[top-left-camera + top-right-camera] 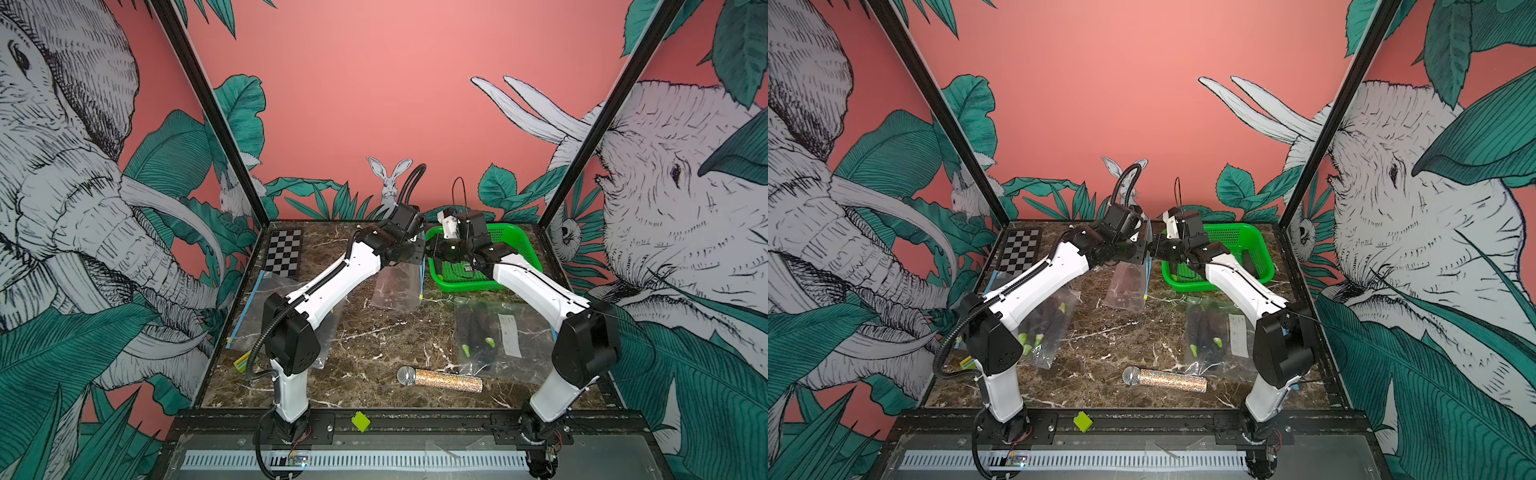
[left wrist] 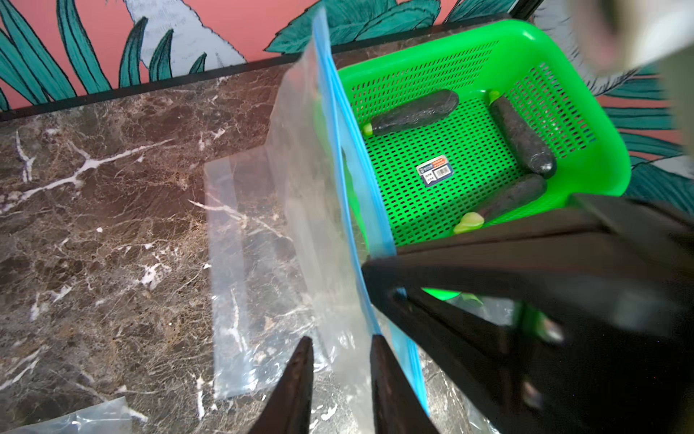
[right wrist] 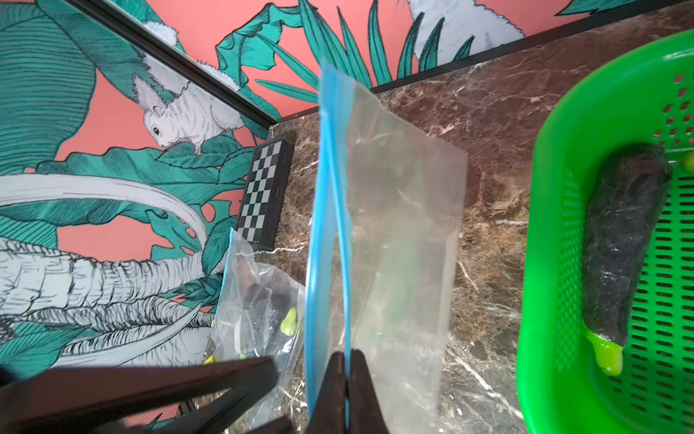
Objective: Place the eggplant in a zip-top bag and seal the zipper
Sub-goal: Open the zipper of the food storage bag at the center of the board.
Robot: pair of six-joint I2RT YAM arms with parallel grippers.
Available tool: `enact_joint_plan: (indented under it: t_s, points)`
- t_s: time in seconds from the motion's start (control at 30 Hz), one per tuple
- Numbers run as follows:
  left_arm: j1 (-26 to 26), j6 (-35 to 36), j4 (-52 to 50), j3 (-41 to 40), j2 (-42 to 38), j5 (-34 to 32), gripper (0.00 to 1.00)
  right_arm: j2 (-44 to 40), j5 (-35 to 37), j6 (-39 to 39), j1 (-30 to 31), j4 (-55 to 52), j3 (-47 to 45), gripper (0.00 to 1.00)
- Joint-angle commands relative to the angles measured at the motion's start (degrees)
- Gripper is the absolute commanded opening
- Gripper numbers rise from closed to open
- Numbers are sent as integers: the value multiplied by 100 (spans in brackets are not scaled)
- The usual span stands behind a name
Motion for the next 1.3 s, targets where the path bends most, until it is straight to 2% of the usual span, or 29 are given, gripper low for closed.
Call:
enact_joint_plan:
  t_s: [0.0, 0.3, 0.43, 0.6, 0.83, 1.07, 1.2, 1.27]
  points:
    - [-35, 115, -266, 194, -18, -70, 32, -248, 89, -138, 54, -33, 87, 0]
    - [-35, -46, 7, -109, -484, 153, 45, -162, 63, -175, 94, -32, 109, 0]
    - [-20, -100, 93, -280, -774, 56, 52, -145, 38, -175, 96, -17, 90, 0]
    - [80, -184, 297, -348, -836, 346, 57, -209, 2, -166, 107, 3, 60, 0]
    - [178, -182, 316, -159, -509, 587, 57, -351, -25, -135, 169, 63, -23, 0]
    - [257, -157, 324, -106, -350, 504, 57, -486, -34, -128, 237, 65, -119, 0]
    - [257, -139, 279, -127, -346, 428, 51, -486, 27, -161, 240, -3, -138, 0]
    - [257, -155, 329, -195, -406, 422, 44, -486, 10, -168, 247, -12, -155, 0]
